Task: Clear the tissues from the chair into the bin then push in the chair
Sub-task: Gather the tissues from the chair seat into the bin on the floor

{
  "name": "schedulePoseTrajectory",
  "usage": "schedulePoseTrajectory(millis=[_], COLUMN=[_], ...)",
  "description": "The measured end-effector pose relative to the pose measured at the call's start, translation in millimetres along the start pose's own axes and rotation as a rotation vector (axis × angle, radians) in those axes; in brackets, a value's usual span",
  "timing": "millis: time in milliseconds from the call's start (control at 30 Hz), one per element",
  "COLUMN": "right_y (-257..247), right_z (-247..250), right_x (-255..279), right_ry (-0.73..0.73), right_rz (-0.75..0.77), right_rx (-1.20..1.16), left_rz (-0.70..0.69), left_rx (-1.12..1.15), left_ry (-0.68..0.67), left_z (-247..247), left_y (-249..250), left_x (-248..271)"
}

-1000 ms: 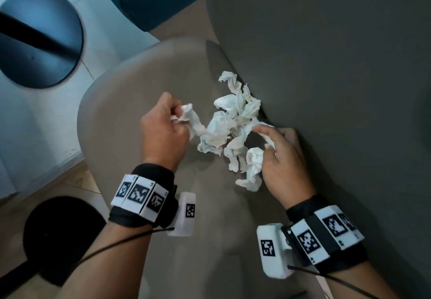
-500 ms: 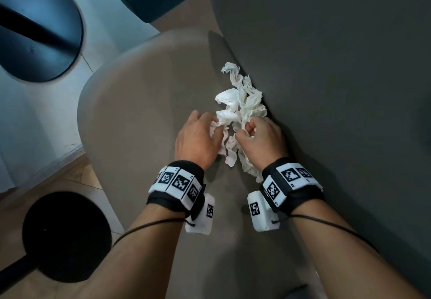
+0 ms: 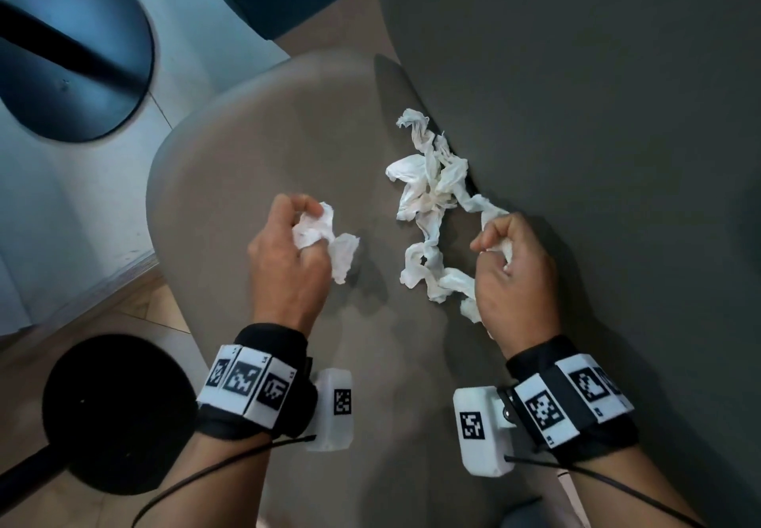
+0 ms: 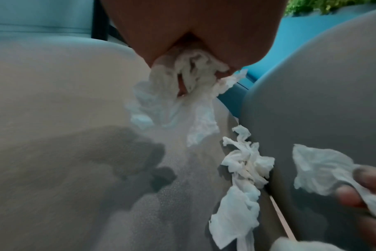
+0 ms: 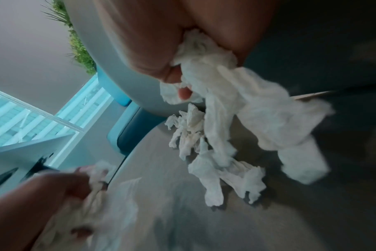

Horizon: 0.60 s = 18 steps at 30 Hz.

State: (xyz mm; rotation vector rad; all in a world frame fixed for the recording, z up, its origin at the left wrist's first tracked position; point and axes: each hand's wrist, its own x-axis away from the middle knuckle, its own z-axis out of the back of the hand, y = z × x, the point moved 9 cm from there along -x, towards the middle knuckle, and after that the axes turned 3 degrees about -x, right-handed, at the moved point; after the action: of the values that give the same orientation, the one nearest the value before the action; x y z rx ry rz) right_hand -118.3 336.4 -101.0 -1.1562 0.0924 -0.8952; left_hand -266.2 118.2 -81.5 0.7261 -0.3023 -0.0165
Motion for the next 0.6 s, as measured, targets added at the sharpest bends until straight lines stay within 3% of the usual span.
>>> schedulePoseTrajectory(millis=[133,333,433,600], right_y=[11.3,30.4,35.8,42.5], right_z=[-12.4,-42.0,-54.8,-56.5], right_x=[-1.1,-24.7,-33.6,-38.0], right_ry=[-0.034,-0.133,-0.130,-0.113], right_rz=[-0.112,-0.174,-0.123,-0.075], right_rx=[-0.024,0.206,0.232,0.339], left_rz=[-0.126,-0.216,-0.276,-0.249], left_rx=[-0.145,-0.388,-0.434,-0.312], left_ry=[-0.132,-0.312,-0.296,-0.182], left_z=[-42.4,-109.1,-117.4,-91.5], left_y=[21.0,41.3,43.7,36.5], left_x=[-16.8,-41.4,-47.6,-48.2])
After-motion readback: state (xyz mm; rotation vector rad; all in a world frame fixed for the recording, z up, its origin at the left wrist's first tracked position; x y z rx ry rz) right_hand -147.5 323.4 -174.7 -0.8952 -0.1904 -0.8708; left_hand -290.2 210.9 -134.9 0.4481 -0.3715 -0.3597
